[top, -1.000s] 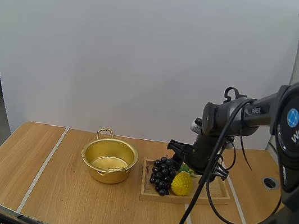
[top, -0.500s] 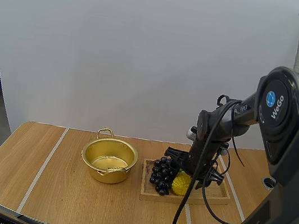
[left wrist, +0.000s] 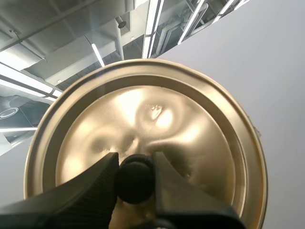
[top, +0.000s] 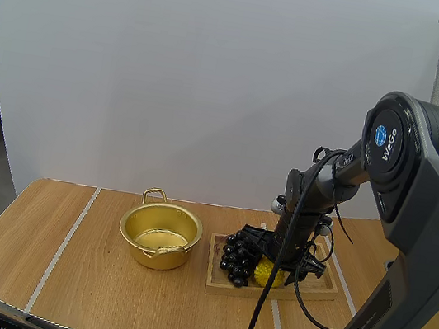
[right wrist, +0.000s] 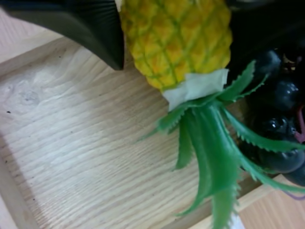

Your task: Open the pot, put the pineapple inside, and close it

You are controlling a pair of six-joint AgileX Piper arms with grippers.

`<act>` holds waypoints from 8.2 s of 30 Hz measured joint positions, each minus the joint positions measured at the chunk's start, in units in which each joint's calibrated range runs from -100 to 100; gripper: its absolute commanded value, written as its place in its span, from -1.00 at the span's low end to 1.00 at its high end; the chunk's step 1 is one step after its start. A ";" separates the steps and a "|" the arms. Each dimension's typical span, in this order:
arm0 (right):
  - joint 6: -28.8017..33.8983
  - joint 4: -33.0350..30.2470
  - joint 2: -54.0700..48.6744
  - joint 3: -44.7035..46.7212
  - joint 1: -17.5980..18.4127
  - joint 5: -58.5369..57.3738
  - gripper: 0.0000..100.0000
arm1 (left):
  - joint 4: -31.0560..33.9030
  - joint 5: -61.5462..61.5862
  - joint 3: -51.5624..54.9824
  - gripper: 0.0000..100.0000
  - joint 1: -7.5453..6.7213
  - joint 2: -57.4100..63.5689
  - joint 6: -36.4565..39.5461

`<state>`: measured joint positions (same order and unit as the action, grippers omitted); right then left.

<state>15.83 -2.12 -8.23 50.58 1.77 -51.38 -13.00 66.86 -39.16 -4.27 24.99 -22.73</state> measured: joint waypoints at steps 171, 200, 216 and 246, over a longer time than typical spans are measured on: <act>-21.21 -5.60 -69.91 -0.44 19.79 -48.59 -1.00 | 0.00 0.00 0.00 -0.98 0.00 0.00 0.00; -21.21 -6.13 -69.91 -0.44 19.72 -48.59 -1.00 | 0.00 18.71 0.00 -0.98 0.00 0.53 0.10; -21.21 -6.22 -69.91 -0.44 18.85 -48.59 -1.00 | 0.00 33.14 16.57 -0.98 0.00 0.37 0.11; -21.21 -6.22 -69.91 -0.44 18.85 -48.59 -1.00 | 0.31 7.71 68.02 -0.98 0.00 -2.90 -5.20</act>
<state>-5.38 -8.34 -78.14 50.14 20.62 -99.96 -12.69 74.57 28.86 -4.27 22.08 -27.92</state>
